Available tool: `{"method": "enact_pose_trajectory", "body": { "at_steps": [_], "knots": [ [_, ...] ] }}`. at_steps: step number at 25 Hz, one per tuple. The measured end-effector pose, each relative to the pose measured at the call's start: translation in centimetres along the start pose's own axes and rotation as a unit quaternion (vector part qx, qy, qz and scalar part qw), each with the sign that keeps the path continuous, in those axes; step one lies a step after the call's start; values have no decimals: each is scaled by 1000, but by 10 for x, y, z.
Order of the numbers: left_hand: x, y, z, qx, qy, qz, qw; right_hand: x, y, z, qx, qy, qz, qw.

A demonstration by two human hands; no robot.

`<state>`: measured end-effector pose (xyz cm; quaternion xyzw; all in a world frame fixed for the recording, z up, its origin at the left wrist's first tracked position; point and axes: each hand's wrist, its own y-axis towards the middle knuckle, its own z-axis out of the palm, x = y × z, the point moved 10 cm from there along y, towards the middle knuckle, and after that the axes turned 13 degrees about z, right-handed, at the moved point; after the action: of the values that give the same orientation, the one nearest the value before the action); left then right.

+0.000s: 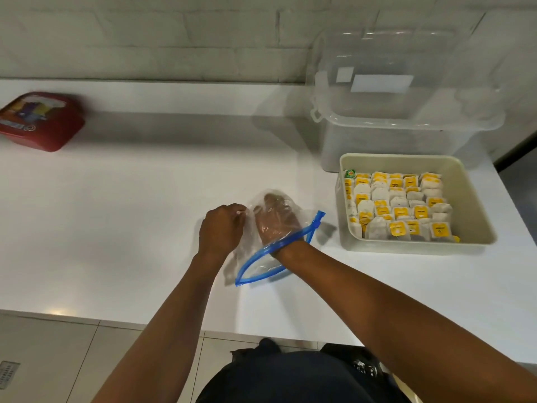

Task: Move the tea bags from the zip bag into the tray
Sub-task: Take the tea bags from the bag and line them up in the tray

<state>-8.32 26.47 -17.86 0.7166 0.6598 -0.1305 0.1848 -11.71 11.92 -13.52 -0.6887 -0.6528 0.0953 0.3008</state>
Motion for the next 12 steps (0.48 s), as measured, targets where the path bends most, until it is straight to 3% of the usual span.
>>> {"method": "enact_pose_trajectory", "body": {
  "at_steps": [3,8,12],
  "knots": [
    [-14,-2,-5,-40,-17,7,999,1,9,10,4,-83,-37,996],
    [-17,-4,-23,-127,-9,1,992,-7,29,4,-14,-34,-36,999],
    [-20,6,-20,-109,14,-21,994,-3,34,3,-57,-67,-59,994]
  ]
}}
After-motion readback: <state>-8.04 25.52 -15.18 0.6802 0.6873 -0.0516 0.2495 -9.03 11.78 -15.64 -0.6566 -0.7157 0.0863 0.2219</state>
